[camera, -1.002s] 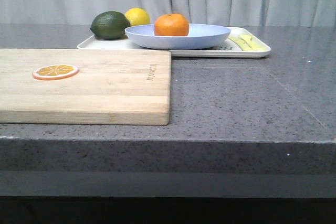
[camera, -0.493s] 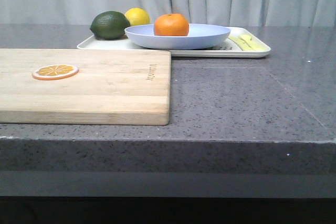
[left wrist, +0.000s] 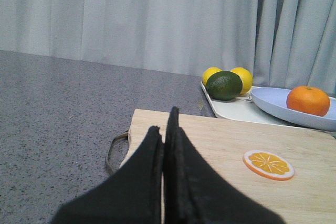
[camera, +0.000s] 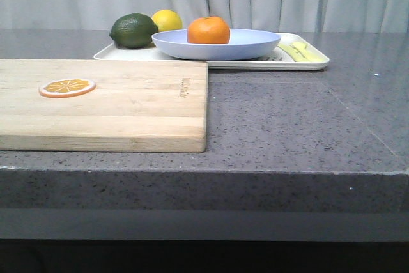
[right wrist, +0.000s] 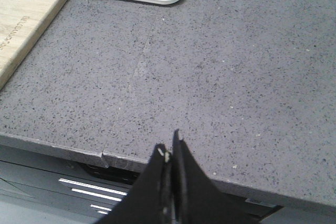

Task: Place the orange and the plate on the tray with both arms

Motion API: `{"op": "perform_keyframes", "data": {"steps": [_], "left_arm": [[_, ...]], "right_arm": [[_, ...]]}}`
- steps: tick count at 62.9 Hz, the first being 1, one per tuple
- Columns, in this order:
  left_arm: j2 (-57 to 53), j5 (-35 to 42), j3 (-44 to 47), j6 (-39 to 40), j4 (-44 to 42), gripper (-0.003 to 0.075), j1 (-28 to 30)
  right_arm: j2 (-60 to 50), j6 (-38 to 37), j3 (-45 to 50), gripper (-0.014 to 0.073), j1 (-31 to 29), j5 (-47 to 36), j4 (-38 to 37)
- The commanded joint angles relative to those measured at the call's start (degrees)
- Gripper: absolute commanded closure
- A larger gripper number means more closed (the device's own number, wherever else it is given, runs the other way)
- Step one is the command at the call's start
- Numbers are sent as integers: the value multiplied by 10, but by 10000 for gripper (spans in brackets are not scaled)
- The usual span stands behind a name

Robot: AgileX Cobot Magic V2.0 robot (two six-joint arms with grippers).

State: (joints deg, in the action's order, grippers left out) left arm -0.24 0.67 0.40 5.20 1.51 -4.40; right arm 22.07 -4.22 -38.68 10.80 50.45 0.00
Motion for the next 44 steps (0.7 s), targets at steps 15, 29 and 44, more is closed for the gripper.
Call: {"op": "perform_keyframes", "data": {"steps": [15, 29, 44], "left_arm": [[-10, 50, 16, 7, 1, 740, -2], [-10, 50, 16, 7, 1, 740, -2], [-10, 50, 16, 7, 1, 740, -2]], "right_arm": [[-25, -1, 11, 662, -15, -62, -33], [-144, -1, 171, 661, -76, -264, -33], [-232, -1, 334, 661, -76, -434, -22]]}}
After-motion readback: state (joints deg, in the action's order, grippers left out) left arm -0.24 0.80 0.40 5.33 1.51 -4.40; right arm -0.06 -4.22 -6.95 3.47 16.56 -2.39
